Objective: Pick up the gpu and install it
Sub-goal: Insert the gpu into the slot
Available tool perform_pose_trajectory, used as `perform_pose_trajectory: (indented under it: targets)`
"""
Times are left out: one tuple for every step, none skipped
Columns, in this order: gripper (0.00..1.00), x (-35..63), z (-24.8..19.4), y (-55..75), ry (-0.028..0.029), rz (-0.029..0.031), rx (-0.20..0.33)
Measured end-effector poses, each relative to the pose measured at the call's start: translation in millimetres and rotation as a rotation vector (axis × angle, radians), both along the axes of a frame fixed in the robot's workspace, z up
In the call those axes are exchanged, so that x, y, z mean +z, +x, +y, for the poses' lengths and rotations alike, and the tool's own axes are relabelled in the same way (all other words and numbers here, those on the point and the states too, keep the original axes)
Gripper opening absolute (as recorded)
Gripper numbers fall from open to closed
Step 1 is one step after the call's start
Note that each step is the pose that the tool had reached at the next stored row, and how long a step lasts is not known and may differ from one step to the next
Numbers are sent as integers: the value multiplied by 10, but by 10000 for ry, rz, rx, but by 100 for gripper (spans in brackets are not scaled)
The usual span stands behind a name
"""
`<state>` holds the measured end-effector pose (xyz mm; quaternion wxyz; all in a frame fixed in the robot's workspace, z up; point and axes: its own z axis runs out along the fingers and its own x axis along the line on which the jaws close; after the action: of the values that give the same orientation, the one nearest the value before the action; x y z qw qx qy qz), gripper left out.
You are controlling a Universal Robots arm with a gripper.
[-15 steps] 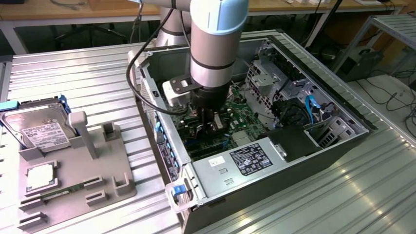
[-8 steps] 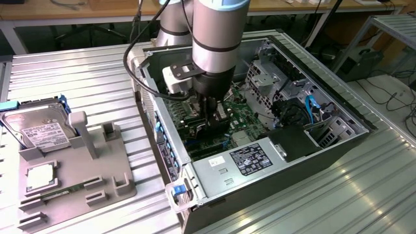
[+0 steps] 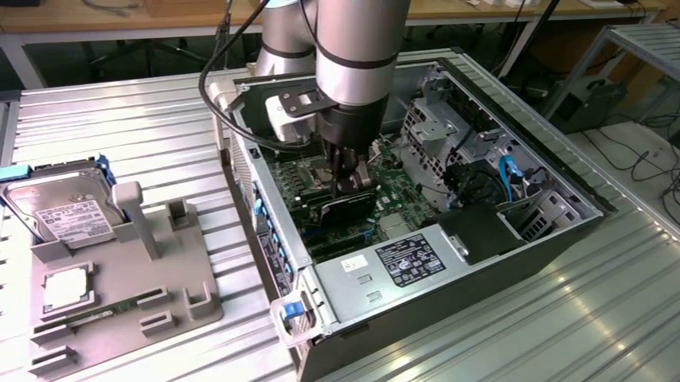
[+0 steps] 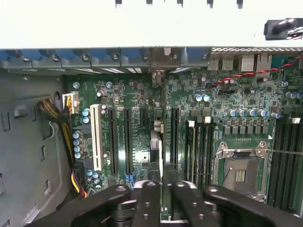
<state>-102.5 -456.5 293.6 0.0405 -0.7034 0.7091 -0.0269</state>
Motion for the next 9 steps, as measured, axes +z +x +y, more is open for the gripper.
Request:
perform_pose_trajectory:
  targets:
    - [15, 0, 0, 0, 0, -1, 0]
    - [11, 0, 0, 0, 1, -1, 0]
    - [11, 0, 0, 0, 1, -1, 0]
    - [11, 0, 0, 0, 0, 0, 0]
    - [11, 0, 0, 0, 1, 0, 0]
    - [11, 0, 0, 0, 1, -1, 0]
    - [11, 0, 0, 0, 0, 0, 0]
    - [11, 0, 0, 0, 0, -1, 0]
    - [11, 0, 0, 0, -1, 0, 0]
